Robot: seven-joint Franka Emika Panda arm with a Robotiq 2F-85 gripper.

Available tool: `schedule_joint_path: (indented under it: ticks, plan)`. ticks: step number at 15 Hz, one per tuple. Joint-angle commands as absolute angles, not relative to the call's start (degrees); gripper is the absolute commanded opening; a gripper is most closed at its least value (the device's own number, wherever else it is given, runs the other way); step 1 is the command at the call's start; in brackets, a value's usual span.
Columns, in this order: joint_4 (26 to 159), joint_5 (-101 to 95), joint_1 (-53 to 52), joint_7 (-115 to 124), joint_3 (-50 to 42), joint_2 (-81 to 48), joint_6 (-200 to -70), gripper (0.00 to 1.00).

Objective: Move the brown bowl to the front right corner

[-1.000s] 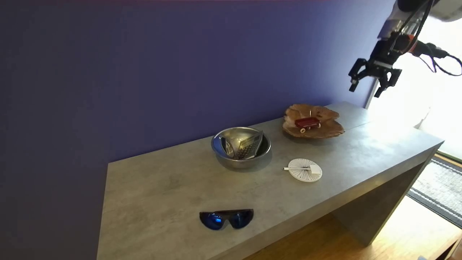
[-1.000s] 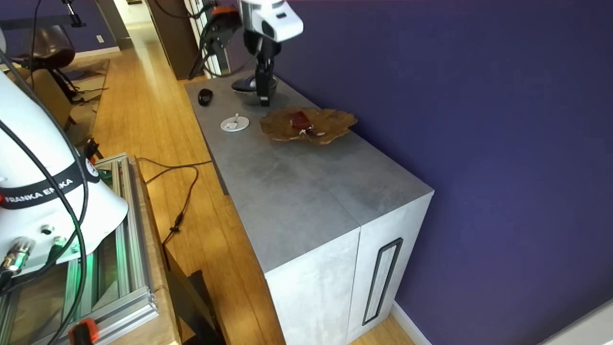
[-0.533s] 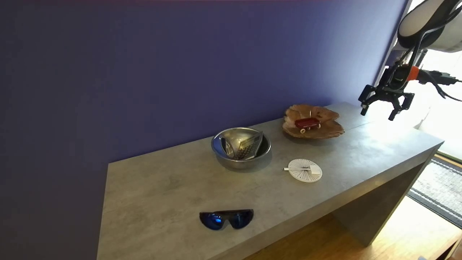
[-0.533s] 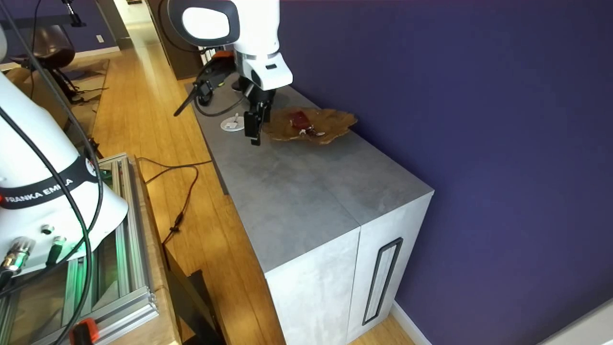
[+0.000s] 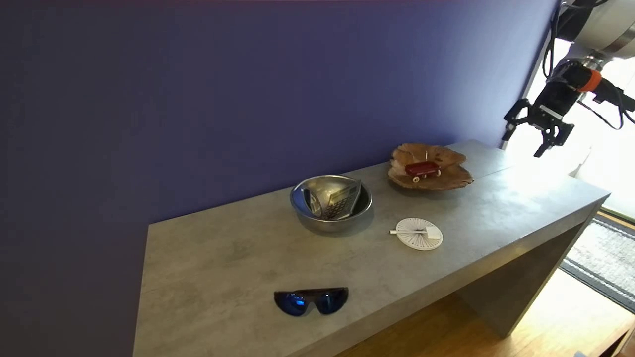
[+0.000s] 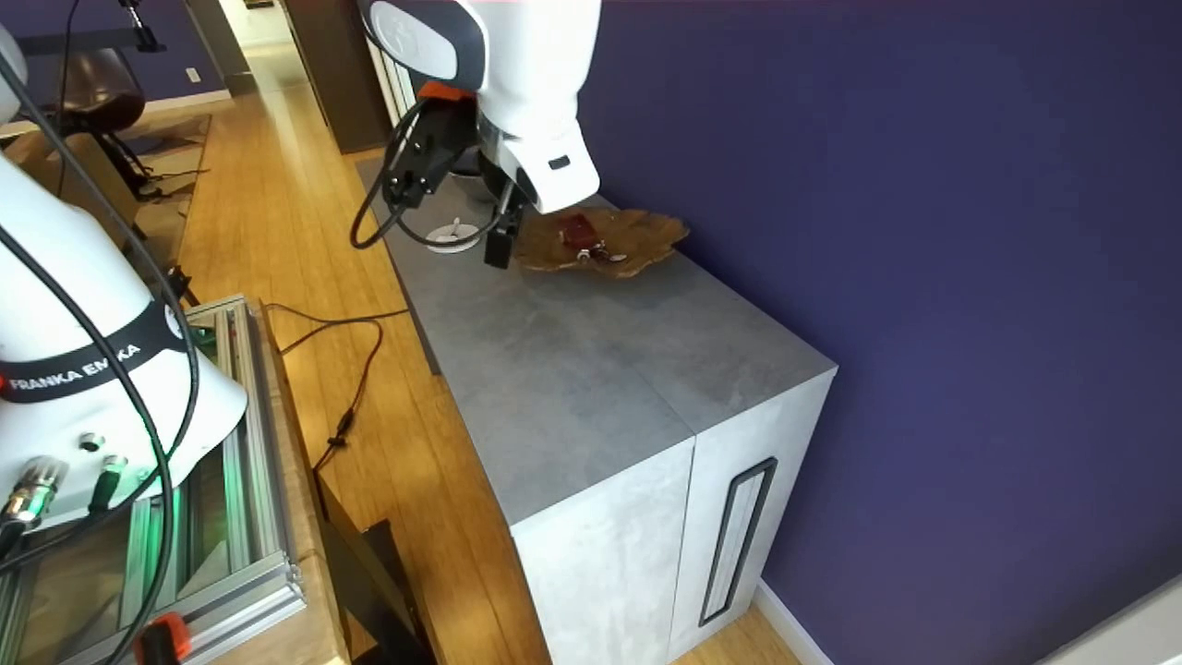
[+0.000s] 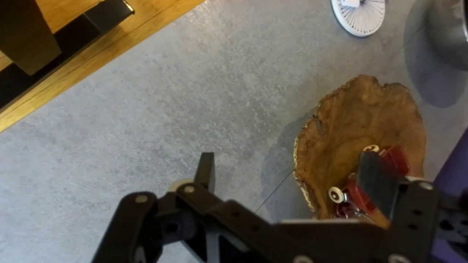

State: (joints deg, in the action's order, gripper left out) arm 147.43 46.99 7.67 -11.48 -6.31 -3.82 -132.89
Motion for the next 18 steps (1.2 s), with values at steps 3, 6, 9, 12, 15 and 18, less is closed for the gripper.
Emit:
schedule_joint_path:
  ticks: [3, 6, 9, 12, 15, 18]
  plan:
    - [145.12, 52.74, 12.60, -22.46, -9.80, -9.13, -124.14, 1.00]
    - [144.50, 53.04, 13.34, -23.94, -10.21, -11.33, -123.49, 1.00]
    - [144.22, 63.84, 14.88, -28.61, -9.94, -10.10, -119.08, 1.00]
    - [144.73, 73.65, 15.59, -34.48, -10.57, -11.76, -116.54, 1.00]
    - [145.69, 84.20, 15.70, -43.21, -10.93, -13.54, -113.69, 1.00]
    - [146.09, 94.56, 14.65, -55.18, -10.78, -16.13, -111.22, 1.00]
